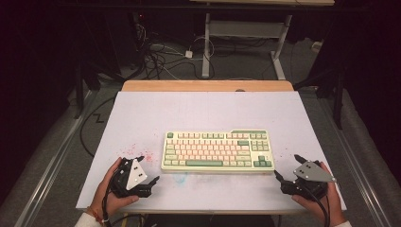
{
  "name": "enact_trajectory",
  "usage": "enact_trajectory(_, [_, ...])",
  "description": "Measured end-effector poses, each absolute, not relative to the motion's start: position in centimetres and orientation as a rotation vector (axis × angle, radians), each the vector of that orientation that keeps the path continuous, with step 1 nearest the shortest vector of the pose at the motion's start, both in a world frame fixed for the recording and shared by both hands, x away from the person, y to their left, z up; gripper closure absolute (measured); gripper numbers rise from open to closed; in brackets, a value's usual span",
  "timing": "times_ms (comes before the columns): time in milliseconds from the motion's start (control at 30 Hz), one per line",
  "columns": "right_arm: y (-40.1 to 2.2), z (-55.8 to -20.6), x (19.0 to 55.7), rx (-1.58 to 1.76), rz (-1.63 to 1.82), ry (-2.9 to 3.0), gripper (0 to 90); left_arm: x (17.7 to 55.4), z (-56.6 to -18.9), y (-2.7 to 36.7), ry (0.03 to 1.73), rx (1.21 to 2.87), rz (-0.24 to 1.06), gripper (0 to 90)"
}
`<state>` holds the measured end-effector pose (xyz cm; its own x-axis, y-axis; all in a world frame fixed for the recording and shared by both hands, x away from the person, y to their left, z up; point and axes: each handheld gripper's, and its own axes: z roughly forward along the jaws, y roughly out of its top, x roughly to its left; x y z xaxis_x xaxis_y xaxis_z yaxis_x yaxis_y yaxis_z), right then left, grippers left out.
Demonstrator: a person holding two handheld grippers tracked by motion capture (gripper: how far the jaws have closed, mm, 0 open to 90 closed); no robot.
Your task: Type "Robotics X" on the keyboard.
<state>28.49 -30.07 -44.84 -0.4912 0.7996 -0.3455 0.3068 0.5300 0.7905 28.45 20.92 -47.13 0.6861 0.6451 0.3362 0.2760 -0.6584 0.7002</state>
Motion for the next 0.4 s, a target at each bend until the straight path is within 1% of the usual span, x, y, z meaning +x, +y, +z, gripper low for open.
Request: enact_trajectory(400, [-30.21,-44.69,28.54,0.894,0.854,2.025,17.2,28.76,-47.20,20.90,0.704,2.278,0.767,16.4])
